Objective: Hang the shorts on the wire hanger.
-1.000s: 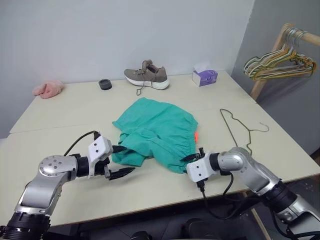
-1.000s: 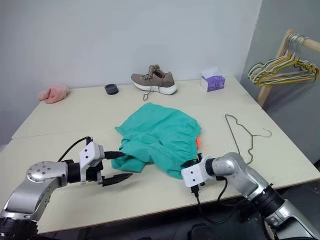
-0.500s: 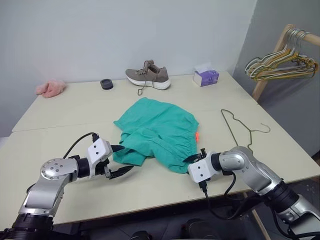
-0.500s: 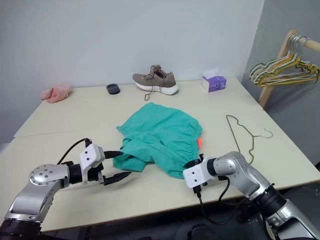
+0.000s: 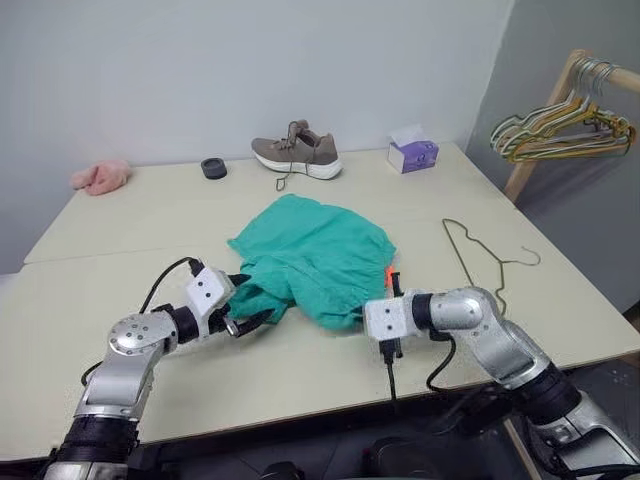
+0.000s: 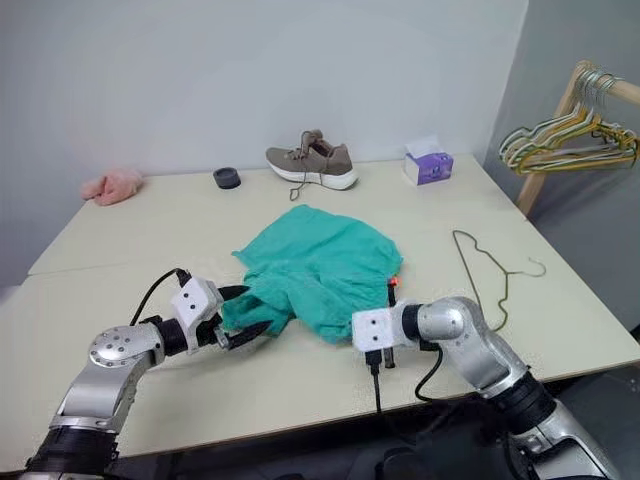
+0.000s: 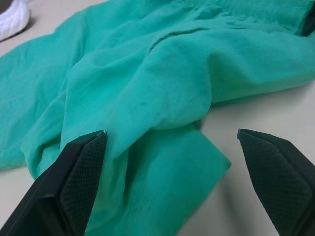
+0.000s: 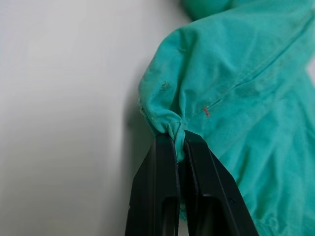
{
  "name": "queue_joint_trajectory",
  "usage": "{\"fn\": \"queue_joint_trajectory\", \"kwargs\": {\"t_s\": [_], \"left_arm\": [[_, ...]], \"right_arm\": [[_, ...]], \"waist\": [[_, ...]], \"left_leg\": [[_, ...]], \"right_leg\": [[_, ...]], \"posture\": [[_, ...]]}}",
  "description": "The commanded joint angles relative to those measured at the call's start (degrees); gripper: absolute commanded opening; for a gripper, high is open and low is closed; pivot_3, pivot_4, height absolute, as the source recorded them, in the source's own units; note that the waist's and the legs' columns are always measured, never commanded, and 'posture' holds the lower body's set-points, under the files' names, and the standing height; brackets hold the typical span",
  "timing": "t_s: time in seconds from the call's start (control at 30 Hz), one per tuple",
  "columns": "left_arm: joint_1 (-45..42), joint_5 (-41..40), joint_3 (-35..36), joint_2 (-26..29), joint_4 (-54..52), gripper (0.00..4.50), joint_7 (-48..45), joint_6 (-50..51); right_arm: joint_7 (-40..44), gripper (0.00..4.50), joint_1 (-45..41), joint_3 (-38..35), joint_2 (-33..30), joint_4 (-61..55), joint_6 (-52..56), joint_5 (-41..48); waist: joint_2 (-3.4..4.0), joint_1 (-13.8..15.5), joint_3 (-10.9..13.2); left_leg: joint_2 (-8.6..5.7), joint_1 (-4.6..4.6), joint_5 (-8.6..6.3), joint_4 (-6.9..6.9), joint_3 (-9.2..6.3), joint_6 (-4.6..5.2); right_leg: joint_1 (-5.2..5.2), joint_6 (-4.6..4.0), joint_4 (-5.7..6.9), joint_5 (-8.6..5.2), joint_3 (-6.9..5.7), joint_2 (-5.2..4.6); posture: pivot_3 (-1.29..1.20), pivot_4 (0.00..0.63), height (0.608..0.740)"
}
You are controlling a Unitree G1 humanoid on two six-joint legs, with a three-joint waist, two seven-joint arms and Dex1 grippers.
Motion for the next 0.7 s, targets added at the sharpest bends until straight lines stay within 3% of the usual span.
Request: {"fn": "queue_joint_trajectory", "kwargs": {"t_s": [0.03,0.27,0.53,0.63,0.7], "left_arm": [[-3.10,1.83,0.93,-0.97,3.71,4.50,3.69,-3.66],[-4.87,-2.07,3.46,-3.76,6.53,4.50,5.86,0.08],[-3.88,0.87,-0.32,-2.93,8.35,4.50,4.67,3.32],[-4.58,2.47,-2.14,-2.86,10.13,3.91,3.92,2.81],[-5.21,3.04,-3.29,-3.05,10.59,3.27,3.20,2.48]], "right_arm": [[1.34,0.04,-2.24,-4.59,-0.07,-4.30,4.82,4.73],[3.42,0.04,-2.94,-7.83,-4.69,-7.16,9.15,8.16],[3.09,0.04,-2.33,-7.72,-5.98,-9.62,11.03,9.24],[3.02,0.00,-2.31,-7.67,-6.24,-10.35,11.55,9.66],[2.99,0.00,-2.40,-7.74,-6.42,-10.60,11.75,10.07]], "waist": [[-0.02,-0.04,-0.04],[-0.05,-0.34,-0.06],[-0.04,-1.78,-0.06],[-0.03,-1.96,-0.06],[-0.03,-1.96,-0.06]], "left_leg": [[0.00,0.00,0.00,0.00,0.00,0.00],[-0.01,-0.02,0.00,0.02,0.00,0.00],[0.00,-0.03,0.00,0.00,0.00,0.00],[-0.04,-0.03,0.00,0.00,0.00,0.00],[-0.03,-0.03,0.00,0.00,-0.01,0.00]], "right_leg": [[0.00,0.00,0.00,0.00,0.00,0.00],[0.00,0.04,-0.05,0.02,0.03,-0.14],[-0.02,0.04,-0.02,0.01,0.00,-0.13],[-0.02,0.04,-0.02,0.01,0.00,-0.12],[-0.03,0.04,-0.03,0.01,0.00,-0.12]], "posture": [[-0.20,0.000,0.740],[-0.23,0.000,0.740],[-0.24,0.000,0.740],[-0.24,0.000,0.740],[-0.24,0.000,0.740]]}}
